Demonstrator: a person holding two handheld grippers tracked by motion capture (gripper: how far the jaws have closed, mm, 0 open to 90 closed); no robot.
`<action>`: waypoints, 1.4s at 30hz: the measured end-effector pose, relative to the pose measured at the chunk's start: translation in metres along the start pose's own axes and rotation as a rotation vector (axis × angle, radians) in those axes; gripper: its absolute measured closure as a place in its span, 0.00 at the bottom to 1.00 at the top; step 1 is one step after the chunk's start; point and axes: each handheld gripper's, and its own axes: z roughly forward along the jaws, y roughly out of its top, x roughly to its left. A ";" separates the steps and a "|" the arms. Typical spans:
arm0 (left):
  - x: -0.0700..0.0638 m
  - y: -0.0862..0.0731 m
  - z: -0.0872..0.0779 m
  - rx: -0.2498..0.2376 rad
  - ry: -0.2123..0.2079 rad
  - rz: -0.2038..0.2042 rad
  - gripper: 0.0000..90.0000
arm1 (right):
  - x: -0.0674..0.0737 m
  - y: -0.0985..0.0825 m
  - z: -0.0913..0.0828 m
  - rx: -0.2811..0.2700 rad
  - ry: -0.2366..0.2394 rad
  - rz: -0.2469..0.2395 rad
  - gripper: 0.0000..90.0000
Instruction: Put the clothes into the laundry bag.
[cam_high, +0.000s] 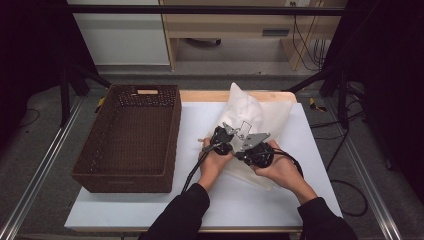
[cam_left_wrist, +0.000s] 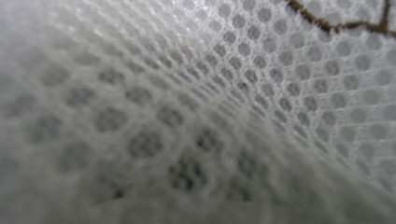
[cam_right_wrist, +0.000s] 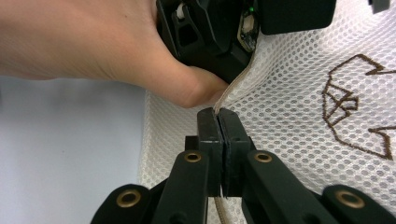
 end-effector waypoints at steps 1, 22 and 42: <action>0.000 0.000 0.000 0.000 0.000 0.001 1.00 | 0.000 0.000 0.000 0.002 -0.004 0.003 0.99; -0.009 -0.023 -0.049 -0.092 -0.034 0.015 1.00 | -0.005 0.000 -0.003 -0.029 -0.041 0.038 0.99; 0.007 -0.048 -0.078 -0.091 0.065 -0.028 1.00 | -0.006 -0.002 -0.012 -0.039 -0.044 0.036 0.99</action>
